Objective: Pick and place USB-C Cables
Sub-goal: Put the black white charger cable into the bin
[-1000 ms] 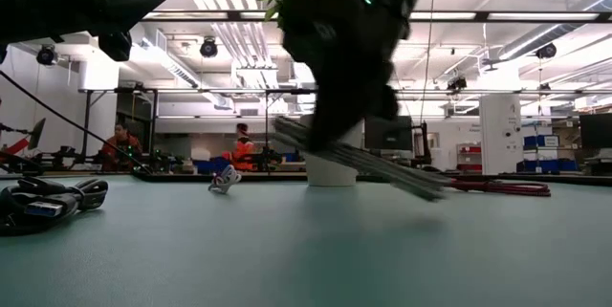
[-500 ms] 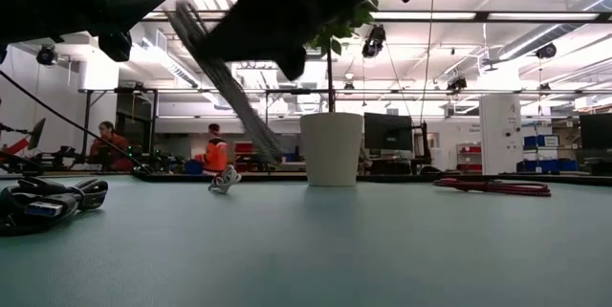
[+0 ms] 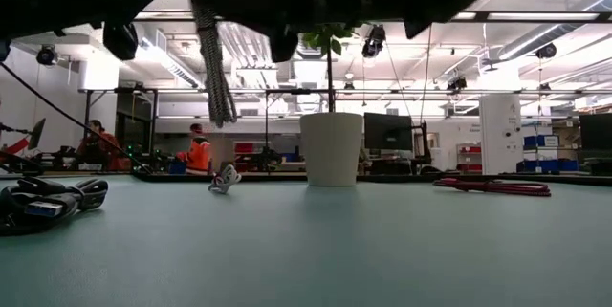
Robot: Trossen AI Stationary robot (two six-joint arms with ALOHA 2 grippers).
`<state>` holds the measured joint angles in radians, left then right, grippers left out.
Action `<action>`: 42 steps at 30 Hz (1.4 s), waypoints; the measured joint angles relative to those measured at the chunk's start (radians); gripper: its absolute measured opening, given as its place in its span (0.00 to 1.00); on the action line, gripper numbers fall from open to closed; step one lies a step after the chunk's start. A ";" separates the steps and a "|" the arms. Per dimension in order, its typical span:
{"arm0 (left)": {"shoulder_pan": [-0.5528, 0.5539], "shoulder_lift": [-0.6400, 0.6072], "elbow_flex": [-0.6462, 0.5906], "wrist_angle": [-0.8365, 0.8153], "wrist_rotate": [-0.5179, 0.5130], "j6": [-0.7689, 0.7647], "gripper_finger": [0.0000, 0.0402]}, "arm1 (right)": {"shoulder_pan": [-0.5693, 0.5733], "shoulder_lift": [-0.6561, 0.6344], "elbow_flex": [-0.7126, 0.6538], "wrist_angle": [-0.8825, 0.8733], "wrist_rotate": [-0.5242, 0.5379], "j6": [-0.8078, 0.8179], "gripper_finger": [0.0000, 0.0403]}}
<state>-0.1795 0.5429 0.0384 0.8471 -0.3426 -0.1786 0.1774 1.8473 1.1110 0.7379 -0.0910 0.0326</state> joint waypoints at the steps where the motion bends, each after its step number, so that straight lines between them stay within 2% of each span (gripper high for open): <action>1: 0.000 0.017 0.007 0.014 0.005 0.000 0.00 | -0.006 -0.017 -0.026 0.031 -0.005 0.000 0.03; 6: -0.002 0.119 0.052 0.065 0.009 -0.001 0.00 | -0.043 -0.105 -0.143 0.150 -0.025 0.026 0.03; 12: -0.006 0.294 0.132 0.120 0.009 -0.006 0.00 | -0.069 -0.245 -0.261 0.165 -0.025 0.027 0.03; 25: -0.035 0.712 0.446 0.110 0.007 -0.022 0.00 | -0.086 -0.534 -0.433 0.165 -0.022 -0.031 0.03; 31: -0.050 0.865 0.571 0.109 0.054 0.057 0.00 | -0.087 -0.583 -0.471 0.171 -0.022 -0.017 0.03; 36: -0.058 0.953 0.660 0.113 0.076 0.062 0.00 | -0.087 -0.584 -0.481 0.155 -0.022 0.000 0.03; 39: -0.058 0.977 0.682 0.111 0.076 0.062 0.06 | -0.086 -0.584 -0.481 0.139 -0.024 0.002 0.03; 42: -0.058 0.984 0.688 0.113 0.076 0.057 0.17 | -0.086 -0.584 -0.481 0.134 -0.047 0.015 0.03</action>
<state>-0.2374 1.5264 0.7269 0.9599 -0.2665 -0.1213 0.0910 1.2633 0.6300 0.8715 -0.1384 0.0481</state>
